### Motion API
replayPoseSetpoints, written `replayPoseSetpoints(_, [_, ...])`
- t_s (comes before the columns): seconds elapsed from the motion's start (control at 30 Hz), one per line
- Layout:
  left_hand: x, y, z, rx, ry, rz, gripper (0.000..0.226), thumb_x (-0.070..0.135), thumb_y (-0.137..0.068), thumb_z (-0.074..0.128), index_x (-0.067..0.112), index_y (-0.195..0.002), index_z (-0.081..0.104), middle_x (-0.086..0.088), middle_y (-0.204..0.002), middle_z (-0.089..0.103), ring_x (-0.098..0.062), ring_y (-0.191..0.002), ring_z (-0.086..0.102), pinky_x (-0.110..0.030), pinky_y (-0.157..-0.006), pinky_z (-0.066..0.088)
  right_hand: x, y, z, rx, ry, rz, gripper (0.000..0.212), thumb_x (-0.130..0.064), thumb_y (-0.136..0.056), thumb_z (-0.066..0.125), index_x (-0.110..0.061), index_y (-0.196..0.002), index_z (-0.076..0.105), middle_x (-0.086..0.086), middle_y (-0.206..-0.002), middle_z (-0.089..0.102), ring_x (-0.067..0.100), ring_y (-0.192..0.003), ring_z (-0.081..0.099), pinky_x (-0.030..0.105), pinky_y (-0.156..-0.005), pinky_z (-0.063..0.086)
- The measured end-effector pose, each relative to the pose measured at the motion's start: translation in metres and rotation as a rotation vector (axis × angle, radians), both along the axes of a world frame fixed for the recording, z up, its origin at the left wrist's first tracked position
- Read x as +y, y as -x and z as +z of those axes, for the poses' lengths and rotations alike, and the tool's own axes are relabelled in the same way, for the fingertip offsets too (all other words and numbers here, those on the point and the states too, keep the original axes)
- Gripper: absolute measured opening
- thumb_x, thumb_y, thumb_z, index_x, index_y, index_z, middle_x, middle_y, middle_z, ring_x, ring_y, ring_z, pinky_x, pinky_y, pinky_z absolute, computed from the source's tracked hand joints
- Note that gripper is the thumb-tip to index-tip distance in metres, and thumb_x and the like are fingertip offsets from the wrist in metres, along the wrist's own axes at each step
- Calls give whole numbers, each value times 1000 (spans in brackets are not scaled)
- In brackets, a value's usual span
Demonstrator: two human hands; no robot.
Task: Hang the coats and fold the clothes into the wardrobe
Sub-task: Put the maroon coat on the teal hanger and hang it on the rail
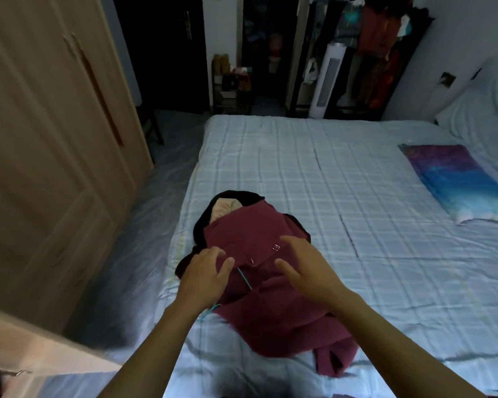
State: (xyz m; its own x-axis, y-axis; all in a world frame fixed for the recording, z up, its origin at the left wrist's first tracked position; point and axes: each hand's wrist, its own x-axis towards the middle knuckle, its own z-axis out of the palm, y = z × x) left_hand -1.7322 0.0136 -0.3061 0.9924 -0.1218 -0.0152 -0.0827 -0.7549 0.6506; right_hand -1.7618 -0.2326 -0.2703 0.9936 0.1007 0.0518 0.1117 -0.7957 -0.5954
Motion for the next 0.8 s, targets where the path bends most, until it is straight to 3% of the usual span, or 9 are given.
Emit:
replayPoseSetpoints(0.17, [18, -1, -23, 106, 36, 92, 34, 45, -98, 52, 17, -116, 62, 1, -113, 62, -18, -103, 58, -37, -87, 49, 21, -35, -17, 45, 33, 97, 58, -38, -97, 58, -18, -148, 41, 3, -147, 47, 20, -135, 45, 36, -112, 38])
replayPoseSetpoints(0.4, [34, 0, -42, 226, 41, 300, 47, 57, -91, 48, 20, -117, 62, 0, -119, 65, -16, -107, 60, -36, -91, 49, 41, -94, -43, 89, 64, 314, 59, -45, -95, 52, -19, -146, 41, 4, -145, 48, 23, -131, 47, 39, -111, 39])
replayPoseSetpoints(0.57, [20, 11, -51, 256, 34, 512, 34, 44, -97, 56, 19, -121, 61, 1, -126, 64, -18, -116, 58, -34, -99, 45, 46, -128, -70, 149, 68, 505, 54, -40, -95, 57, -18, -143, 45, 6, -140, 51, 26, -127, 49, 39, -110, 38])
replayPoseSetpoints(0.8, [-17, 30, -89, 388, 65, 723, 32, 43, -98, 54, 22, -121, 59, 2, -125, 63, -17, -115, 57, -28, -94, 43, 53, -174, -117, 166, 96, 712, 57, -54, -93, 40, -17, -133, 55, 5, -129, 61, 24, -120, 55, 39, -106, 42])
